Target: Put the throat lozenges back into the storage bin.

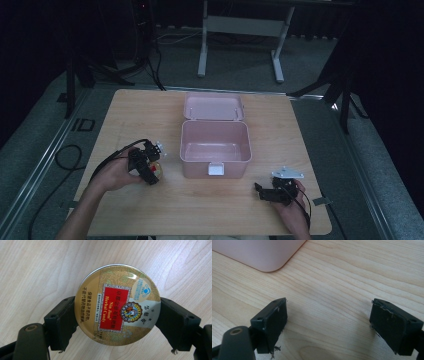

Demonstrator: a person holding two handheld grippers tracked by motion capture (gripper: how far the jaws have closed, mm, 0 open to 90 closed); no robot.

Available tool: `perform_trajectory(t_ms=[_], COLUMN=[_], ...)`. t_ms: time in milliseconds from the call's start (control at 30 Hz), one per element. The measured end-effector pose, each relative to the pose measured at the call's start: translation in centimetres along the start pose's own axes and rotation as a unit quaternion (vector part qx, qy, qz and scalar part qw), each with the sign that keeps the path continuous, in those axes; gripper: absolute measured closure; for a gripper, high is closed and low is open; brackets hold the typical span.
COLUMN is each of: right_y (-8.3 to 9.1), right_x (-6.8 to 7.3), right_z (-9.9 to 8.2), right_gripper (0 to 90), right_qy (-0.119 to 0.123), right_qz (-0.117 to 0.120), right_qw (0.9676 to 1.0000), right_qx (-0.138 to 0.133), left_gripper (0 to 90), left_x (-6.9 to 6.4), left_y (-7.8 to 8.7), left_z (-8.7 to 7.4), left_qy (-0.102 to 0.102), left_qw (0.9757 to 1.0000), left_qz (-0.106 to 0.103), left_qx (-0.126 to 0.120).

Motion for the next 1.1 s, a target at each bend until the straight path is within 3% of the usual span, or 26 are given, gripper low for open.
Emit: perform_trajectory(t_ms=[600,1100], right_y=[0.0,0.0], right_x=[0.0,0.0], right_z=[0.0,0.0], right_gripper=[14.4,14.4], right_qy=[0.000,0.001], right_qz=[0.000,0.000], right_qw=[1.0000,1.0000], right_qx=[0.000,0.000], left_gripper=[21.0,21.0], left_x=[0.0,0.0], left_y=[2.1,3.5], left_z=[0.4,1.0], left_qy=[-0.014,-0.028], left_qw=[0.9995,0.9991], left_qz=[-0.017,-0.019], left_qx=[-0.021,-0.024])
Point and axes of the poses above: each handheld gripper's, and its own axes: y roughly backward along the jaws, z roughly out of its top, x roughly to its left, the point moved 3 cm from there along -y, roughly forward along the jaws, and after that the axes turned 6 degrees about z, right-handed, at the moved point
